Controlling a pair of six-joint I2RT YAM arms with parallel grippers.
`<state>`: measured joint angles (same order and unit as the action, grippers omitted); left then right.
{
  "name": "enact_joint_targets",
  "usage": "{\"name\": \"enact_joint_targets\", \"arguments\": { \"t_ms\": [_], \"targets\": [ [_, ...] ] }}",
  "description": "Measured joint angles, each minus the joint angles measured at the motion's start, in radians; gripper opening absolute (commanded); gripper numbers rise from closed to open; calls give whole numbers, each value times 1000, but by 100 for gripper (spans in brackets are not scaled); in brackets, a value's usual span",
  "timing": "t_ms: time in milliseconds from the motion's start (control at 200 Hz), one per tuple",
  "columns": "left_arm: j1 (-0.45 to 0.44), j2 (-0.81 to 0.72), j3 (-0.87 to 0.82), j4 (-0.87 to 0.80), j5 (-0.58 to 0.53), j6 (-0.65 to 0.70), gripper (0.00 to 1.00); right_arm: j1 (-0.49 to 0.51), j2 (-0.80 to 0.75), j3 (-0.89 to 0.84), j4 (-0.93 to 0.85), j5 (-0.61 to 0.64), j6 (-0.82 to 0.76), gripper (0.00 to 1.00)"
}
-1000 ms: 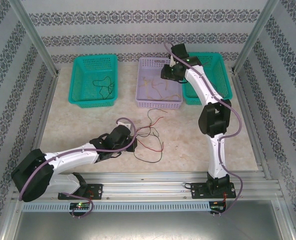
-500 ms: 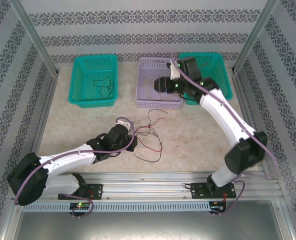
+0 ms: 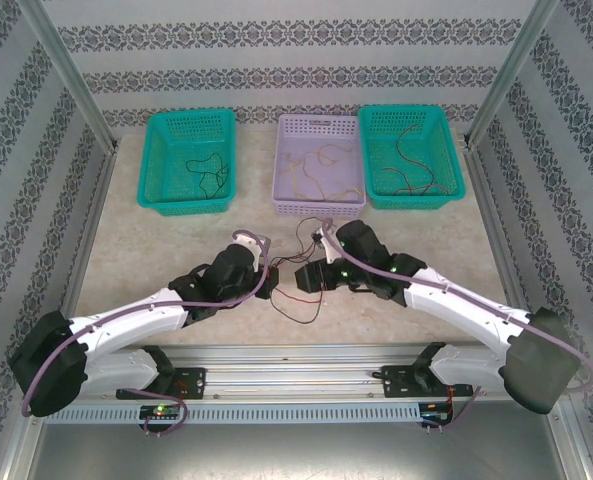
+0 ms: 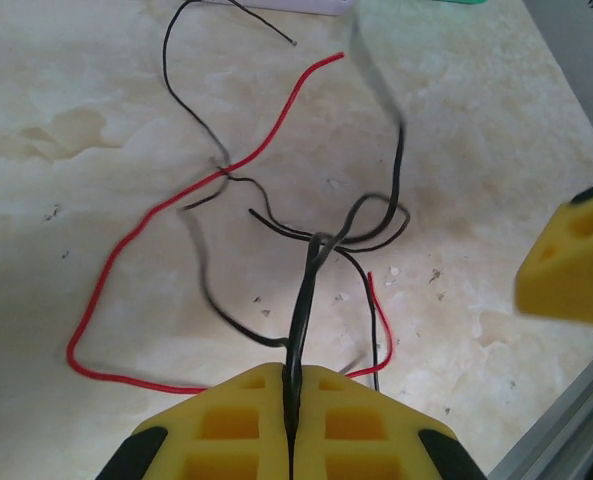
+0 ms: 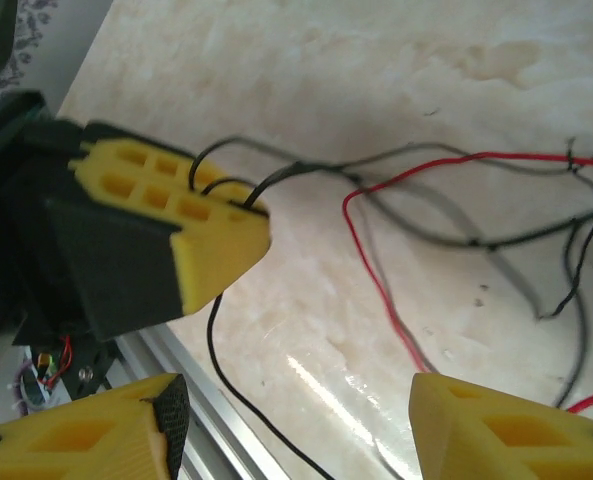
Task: Untangle the cables
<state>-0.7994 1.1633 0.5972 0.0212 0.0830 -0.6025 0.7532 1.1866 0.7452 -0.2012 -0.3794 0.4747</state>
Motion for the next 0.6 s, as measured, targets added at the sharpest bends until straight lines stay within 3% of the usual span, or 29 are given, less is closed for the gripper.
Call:
{"name": "enact_joint_targets", "arguments": {
  "t_ms": [290, 600],
  "targets": [
    [0, -14, 15, -5, 10, -3, 0, 72, 32, -45, 103, 124, 20, 56],
    [0, -272, 71, -60, -58, -4, 0, 72, -97, -80, 124, 182, 13, 57]
  ]
}}
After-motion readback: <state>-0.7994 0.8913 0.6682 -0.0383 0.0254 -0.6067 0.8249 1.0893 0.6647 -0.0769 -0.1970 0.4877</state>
